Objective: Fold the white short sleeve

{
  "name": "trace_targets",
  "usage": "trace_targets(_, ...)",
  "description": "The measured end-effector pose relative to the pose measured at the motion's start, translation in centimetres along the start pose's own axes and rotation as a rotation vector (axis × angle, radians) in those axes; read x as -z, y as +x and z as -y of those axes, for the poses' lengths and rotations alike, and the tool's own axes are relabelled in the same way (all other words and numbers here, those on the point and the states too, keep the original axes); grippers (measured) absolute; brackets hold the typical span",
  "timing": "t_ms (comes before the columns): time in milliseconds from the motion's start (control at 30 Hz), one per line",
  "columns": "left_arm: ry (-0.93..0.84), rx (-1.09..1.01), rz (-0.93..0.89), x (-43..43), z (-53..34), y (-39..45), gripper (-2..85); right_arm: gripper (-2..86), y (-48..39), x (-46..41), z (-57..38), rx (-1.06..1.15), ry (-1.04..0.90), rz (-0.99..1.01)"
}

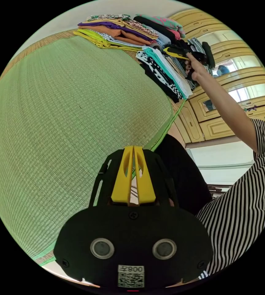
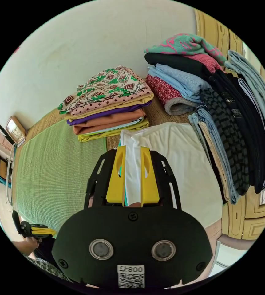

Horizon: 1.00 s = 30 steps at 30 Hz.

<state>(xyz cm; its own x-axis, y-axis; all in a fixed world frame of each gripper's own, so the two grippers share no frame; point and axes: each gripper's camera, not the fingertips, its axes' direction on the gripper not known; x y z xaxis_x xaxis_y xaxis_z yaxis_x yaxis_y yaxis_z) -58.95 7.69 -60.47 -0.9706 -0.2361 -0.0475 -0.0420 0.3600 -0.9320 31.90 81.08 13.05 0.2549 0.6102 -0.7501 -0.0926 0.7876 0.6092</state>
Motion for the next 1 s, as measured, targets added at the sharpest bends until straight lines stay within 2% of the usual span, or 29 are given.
trace_targets(133, -0.004, -0.023, -0.018, -0.3, -0.6, -0.5, 0.1, 7.9, 0.3, -2.1, 0.2, -0.021, -0.017, -0.092)
trace_targets(367, 0.024, -0.043, -0.045, -0.2, -1.6, -1.1, 0.1, 1.1, 3.0, -0.3, -3.1, -0.045, 0.033, -0.024)
trace_targets(433, 0.044, -0.066, -0.052, 0.3, -2.0, -1.0, 0.1, 0.7, 4.1, 2.0, -4.8, -0.064, 0.081, 0.031)
trace_targets(700, 0.126, -0.132, -0.113, 2.8, -3.6, -0.8, 0.2, 0.4, 9.7, 18.4, -19.5, -0.077, 0.363, 0.469)
trace_targets(1000, 0.304, -0.179, -0.259, 8.3, -7.2, -0.4, 0.8, 0.5, 9.4, 33.7, -29.6, 0.062, 0.535, 0.654)
